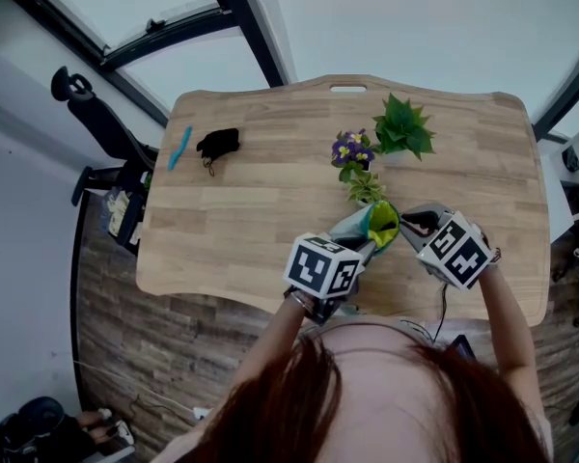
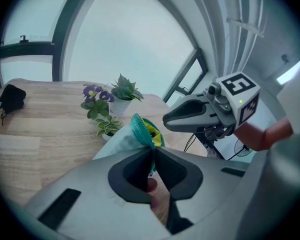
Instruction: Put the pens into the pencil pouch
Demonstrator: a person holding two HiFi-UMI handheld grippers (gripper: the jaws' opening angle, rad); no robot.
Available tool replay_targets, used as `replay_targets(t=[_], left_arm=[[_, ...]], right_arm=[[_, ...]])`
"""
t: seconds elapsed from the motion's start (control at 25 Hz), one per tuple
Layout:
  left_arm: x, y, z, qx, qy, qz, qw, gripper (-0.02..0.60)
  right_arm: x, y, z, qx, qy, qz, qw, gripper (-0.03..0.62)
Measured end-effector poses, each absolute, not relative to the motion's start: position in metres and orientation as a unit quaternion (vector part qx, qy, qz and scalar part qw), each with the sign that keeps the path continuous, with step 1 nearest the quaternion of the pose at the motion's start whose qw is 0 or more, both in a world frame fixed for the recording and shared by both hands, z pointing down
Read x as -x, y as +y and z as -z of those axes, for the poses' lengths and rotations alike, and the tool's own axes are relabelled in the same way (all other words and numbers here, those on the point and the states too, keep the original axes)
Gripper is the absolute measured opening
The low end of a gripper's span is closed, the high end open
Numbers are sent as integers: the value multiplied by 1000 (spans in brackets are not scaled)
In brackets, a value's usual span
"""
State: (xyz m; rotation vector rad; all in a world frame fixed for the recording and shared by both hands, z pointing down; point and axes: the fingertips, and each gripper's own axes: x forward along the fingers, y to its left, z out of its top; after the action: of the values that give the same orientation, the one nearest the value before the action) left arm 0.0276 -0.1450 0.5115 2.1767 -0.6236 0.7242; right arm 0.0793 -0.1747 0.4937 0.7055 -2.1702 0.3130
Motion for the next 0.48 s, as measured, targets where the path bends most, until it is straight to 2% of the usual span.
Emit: replay_targets(t=[0.48], left_arm=[[-29,-152,-504,-855,-270,-231,379,18]], right_arm=[[-113,-174,-496,-352,-854,-109,367,0]])
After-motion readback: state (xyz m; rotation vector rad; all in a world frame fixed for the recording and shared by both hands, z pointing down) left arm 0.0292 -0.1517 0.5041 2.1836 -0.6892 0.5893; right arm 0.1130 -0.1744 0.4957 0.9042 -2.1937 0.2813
